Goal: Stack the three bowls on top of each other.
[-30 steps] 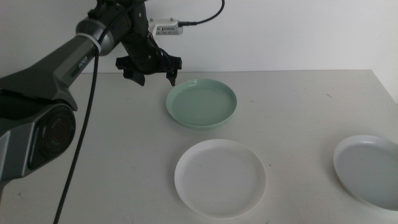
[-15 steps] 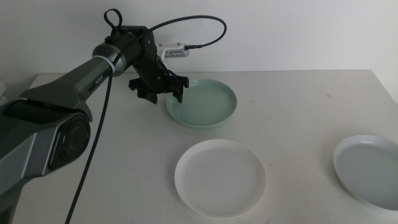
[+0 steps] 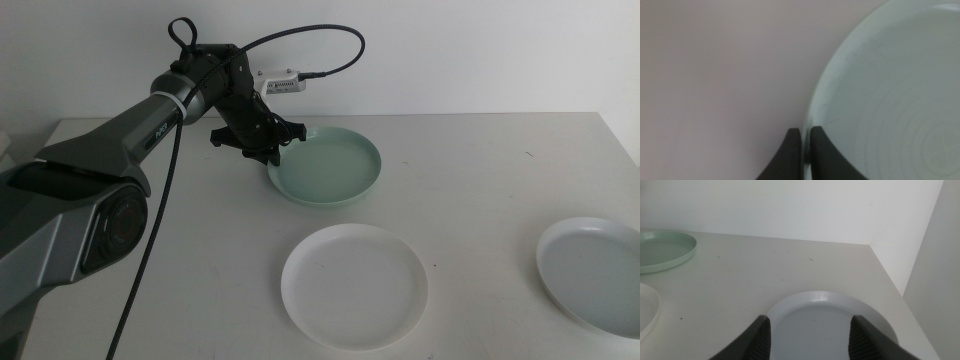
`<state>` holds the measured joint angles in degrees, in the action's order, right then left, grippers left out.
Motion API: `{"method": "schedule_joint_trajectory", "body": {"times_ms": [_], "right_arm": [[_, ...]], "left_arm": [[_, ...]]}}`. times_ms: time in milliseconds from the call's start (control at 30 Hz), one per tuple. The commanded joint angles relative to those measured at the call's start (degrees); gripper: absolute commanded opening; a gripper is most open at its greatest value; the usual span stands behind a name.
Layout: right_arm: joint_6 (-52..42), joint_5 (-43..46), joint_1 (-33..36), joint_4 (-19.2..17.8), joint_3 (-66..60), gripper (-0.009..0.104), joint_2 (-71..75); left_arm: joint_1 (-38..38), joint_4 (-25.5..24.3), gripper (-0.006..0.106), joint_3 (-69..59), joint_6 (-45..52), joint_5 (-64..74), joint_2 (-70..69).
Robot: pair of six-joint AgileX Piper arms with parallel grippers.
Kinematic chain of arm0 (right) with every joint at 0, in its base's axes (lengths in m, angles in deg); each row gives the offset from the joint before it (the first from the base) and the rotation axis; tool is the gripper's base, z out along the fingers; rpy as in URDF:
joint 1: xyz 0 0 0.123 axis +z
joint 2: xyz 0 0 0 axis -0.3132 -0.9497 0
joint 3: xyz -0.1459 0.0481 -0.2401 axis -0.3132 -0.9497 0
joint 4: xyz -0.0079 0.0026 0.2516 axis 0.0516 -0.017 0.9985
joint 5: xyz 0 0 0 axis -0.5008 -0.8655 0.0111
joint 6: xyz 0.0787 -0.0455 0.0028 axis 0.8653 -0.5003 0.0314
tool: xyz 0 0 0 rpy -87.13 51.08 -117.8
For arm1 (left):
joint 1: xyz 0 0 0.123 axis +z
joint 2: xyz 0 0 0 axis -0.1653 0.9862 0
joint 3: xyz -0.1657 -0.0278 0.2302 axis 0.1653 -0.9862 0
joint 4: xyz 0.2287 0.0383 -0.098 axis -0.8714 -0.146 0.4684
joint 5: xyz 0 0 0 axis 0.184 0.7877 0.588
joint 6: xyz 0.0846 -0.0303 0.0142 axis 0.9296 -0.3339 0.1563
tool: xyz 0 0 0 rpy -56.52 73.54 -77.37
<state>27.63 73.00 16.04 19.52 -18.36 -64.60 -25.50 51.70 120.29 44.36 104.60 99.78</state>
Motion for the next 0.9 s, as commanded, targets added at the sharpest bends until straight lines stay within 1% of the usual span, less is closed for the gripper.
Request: {"method": "schedule_joint_trajectory", "body": {"times_ms": [0,67,267,500,700,867], "right_arm": [[-0.47,4.46,-0.39,-0.59,0.37,0.041,1.0],[-0.47,4.46,-0.39,-0.59,0.37,0.041,1.0],[-0.47,4.46,-0.39,-0.59,0.37,0.041,1.0],[-0.47,4.46,-0.39,-0.59,0.37,0.041,1.0],[-0.47,4.46,-0.39,-0.59,0.37,0.041,1.0],[-0.47,4.46,-0.39,-0.59,0.37,0.041,1.0]], "left_arm": [[-0.04,-0.06,0.0,1.28,0.08,-0.58,-4.23],[-0.04,-1.18,0.0,1.28,0.08,-0.54,-5.4],[-0.04,-2.15,0.0,1.28,0.01,1.58,-11.87],[-1.02,-1.35,0.0,0.79,-0.43,6.39,-19.26],[-4.32,-2.19,0.0,-4.74,-1.69,8.21,-26.74],[-8.17,-5.8,0.0,-12.38,-4.99,7.83,-33.74]]}}
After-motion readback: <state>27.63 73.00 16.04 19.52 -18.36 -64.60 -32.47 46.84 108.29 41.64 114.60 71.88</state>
